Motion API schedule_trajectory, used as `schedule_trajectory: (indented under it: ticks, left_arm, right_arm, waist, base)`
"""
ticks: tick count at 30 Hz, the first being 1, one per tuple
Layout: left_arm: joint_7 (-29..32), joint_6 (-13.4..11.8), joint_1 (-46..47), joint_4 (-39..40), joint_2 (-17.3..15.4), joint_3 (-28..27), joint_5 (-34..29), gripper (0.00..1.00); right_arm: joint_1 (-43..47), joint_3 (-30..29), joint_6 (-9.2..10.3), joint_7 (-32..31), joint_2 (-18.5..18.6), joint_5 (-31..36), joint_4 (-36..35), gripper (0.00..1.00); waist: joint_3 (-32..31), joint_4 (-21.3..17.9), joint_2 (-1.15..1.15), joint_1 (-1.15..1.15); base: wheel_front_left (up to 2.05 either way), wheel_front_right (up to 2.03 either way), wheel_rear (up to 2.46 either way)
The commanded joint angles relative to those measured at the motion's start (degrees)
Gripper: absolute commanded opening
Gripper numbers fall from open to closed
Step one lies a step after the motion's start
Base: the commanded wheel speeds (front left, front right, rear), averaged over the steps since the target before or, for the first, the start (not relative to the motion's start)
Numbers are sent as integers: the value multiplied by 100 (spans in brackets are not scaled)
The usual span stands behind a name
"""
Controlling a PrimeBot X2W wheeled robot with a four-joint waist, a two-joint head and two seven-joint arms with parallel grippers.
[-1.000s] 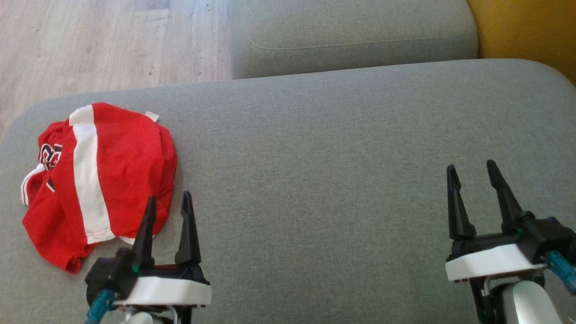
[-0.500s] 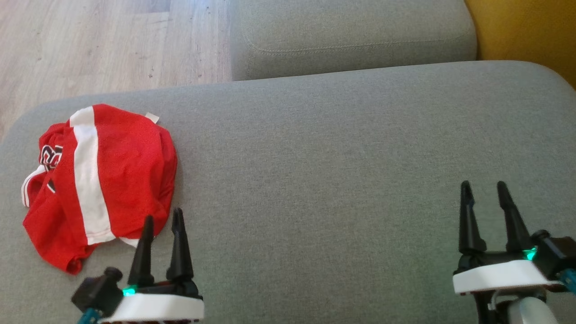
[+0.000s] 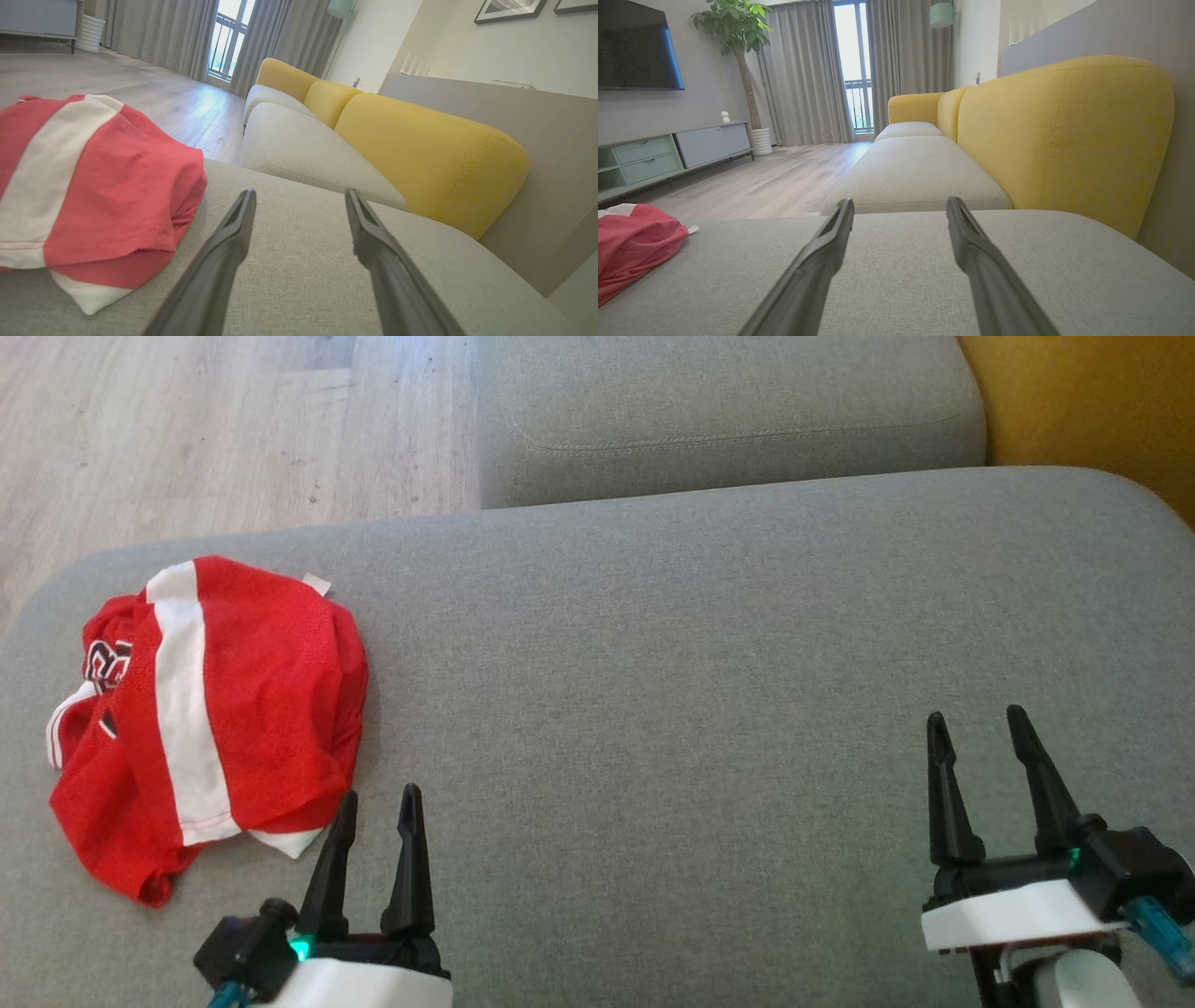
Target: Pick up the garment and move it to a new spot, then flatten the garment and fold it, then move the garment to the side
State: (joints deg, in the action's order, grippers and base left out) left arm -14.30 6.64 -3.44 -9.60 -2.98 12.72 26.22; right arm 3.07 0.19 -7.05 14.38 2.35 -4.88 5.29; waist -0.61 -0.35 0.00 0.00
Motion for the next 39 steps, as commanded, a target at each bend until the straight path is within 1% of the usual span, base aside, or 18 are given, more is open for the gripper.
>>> schedule_trajectory:
  ticks: [1,4,8,13,19,23,24,25,26,32,39]
  left_arm:
    - [-70,40,232,149,10,-170,-31,100]
    - [-70,35,236,129,10,-179,-48,100]
    - [-70,-29,230,110,10,-226,-125,100]
    - [-70,-100,233,101,10,-305,-203,100]
    - [-70,-202,231,92,10,-447,-302,100]
    - [-70,-267,221,74,10,-522,-374,100]
    - [-70,-267,221,74,10,-522,-374,100]
    - [-70,-285,206,62,10,-551,-396,100]
    - [-70,-285,206,62,10,-551,-396,100]
    - [-70,-290,135,39,10,-648,-450,100]
    - [-70,-292,107,15,10,-727,-693,100]
  right_arm:
    - [-205,168,-44,62,53,-2,-181,100]
    - [-165,219,-44,62,53,-159,-97,100]
    - [-153,395,-44,62,53,-580,32,100]
    - [-170,628,-44,62,53,-704,56,100]
    - [-145,932,-44,62,53,-914,87,100]
    - [-110,1088,-44,62,53,-1075,127,100]
    - [-110,1088,-44,62,53,-1075,127,100]
    - [-94,1117,-44,62,53,-1107,142,100]
    - [-94,1117,-44,62,53,-1107,142,100]
    - [-100,1256,-44,62,53,-1192,233,100]
    - [-154,1497,-44,62,53,-1315,324,100]
  waist:
    - [1,20,0,0]
    - [-9,88,0,0]
    - [-23,221,0,0]
    - [-36,475,0,0]
    - [-62,892,0,0]
    - [-93,1265,0,0]
    - [-93,1265,0,0]
    - [-109,1473,0,0]
    - [-109,1473,0,0]
    - [-142,1997,0,0]
    - [-151,2326,0,0]
  base:
    - [0,0,0]
    - [0,0,0]
    - [0,0,0]
    - [0,0,0]
    - [0,0,0]
    - [0,0,0]
    - [0,0,0]
    - [0,0,0]
    - [0,0,0]
    - [0,0,0]
    - [0,0,0]
